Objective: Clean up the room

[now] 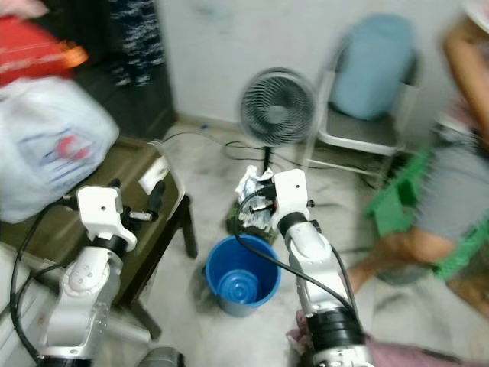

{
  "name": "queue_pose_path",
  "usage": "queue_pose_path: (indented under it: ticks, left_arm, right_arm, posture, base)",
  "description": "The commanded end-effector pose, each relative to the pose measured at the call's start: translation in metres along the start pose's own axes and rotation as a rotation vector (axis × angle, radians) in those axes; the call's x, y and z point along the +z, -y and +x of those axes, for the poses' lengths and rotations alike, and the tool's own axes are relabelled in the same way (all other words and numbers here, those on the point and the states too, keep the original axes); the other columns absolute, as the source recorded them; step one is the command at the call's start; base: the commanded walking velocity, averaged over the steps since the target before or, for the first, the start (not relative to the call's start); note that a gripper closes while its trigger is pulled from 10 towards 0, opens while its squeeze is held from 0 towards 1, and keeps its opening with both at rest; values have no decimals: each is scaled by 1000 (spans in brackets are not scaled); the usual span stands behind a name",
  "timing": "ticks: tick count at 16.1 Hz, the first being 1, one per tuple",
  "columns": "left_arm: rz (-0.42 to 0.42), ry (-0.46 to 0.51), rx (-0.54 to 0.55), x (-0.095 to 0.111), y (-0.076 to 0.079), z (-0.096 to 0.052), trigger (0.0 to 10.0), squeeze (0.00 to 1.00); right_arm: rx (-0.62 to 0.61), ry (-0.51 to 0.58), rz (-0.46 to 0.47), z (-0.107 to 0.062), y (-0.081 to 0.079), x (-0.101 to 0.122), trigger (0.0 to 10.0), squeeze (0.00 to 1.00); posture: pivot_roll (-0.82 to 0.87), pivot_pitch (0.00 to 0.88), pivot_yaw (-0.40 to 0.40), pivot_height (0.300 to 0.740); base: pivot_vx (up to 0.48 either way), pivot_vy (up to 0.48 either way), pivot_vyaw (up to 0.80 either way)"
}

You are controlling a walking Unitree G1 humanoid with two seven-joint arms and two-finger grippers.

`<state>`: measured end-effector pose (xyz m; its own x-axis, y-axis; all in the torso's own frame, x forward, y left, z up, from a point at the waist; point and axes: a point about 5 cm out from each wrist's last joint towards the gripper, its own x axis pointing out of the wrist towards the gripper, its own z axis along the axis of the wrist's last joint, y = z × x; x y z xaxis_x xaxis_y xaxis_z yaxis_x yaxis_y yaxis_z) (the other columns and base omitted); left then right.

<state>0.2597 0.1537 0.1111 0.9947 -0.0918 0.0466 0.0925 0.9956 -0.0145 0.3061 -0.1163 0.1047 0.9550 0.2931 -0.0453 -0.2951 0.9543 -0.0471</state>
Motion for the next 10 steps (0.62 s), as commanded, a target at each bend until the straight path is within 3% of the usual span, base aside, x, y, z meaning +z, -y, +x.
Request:
queue_pose_path:
  ticks: [1, 4, 8, 10]
  left_arm:
    - [-22, 15, -33, 3, 3, 1, 10000, 0]
    - [-36, 25, -52, 4, 5, 0, 10000, 0]
    - [-39, 24, -53, 5, 6, 0, 10000, 0]
    - [-43, 22, -59, 4, 6, -1, 10000, 0]
  right_arm:
    - [-1, 2, -3, 0, 1, 0, 10000, 0]
    - [-17, -18, 13, 0, 2, -2, 10000, 0]
    - [-19, -16, 15, 1, 3, -1, 10000, 0]
    - [-21, -14, 12, 1, 3, -1, 10000, 0]
  posture:
    - [42, 0, -46, 740]
    - [39, 0, -49, 740]
    - [39, 0, -51, 740]
    - [38, 0, -50, 740]
  base:
    - [0, 0, 0]
    - [220, 0, 0]
    - [346, 0, -684]
    - [351, 0, 0]
